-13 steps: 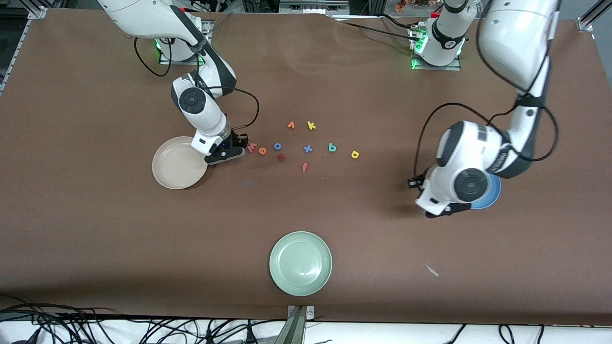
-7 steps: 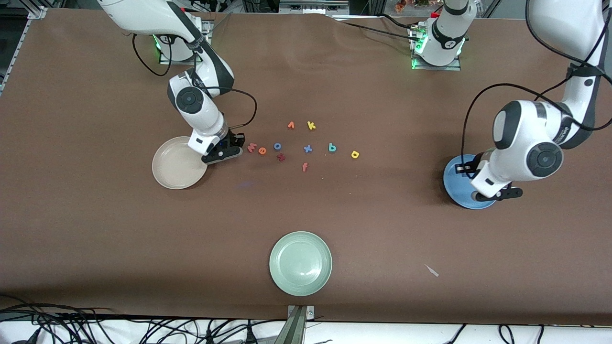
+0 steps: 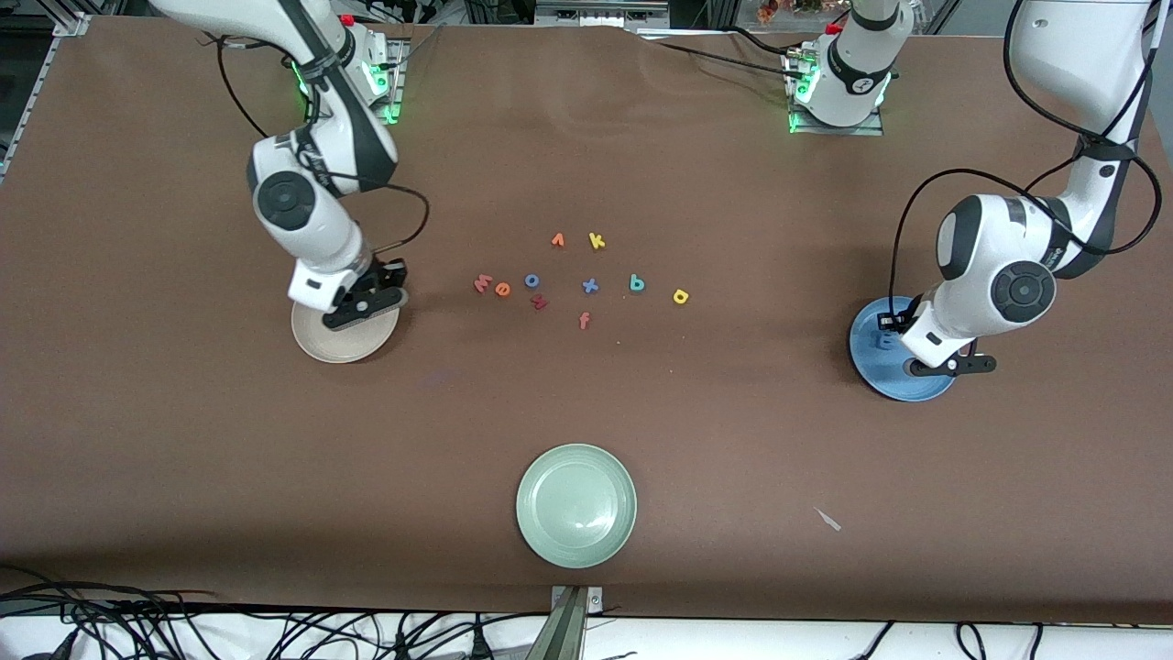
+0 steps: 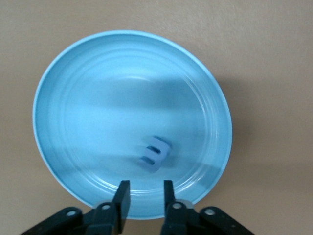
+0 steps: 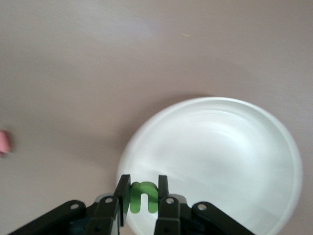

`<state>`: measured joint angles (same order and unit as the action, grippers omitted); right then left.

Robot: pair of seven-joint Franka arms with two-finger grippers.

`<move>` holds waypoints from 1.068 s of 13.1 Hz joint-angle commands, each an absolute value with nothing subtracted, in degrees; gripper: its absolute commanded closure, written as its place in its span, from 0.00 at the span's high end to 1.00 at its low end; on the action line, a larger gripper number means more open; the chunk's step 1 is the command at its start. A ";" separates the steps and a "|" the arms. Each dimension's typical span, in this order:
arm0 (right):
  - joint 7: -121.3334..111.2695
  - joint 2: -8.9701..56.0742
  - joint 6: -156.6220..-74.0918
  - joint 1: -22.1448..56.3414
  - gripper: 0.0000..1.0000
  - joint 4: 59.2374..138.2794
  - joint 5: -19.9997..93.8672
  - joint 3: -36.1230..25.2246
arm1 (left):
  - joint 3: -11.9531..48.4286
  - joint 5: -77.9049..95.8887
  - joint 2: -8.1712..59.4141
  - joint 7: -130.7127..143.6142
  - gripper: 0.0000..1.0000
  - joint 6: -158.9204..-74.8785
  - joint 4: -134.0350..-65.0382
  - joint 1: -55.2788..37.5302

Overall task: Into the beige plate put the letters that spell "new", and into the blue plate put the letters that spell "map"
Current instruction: 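Release the blue letter over the blue plate while the right gripper carries n, then drop the green n on the white plate while the left gripper returns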

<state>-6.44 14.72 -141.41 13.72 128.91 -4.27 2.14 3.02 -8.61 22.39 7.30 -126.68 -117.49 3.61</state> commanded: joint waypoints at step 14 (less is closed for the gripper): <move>17.23 18.97 -149.92 14.32 0.80 129.46 -5.09 18.36 | 29.17 -3.78 20.39 45.75 1.00 -135.77 -122.42 4.04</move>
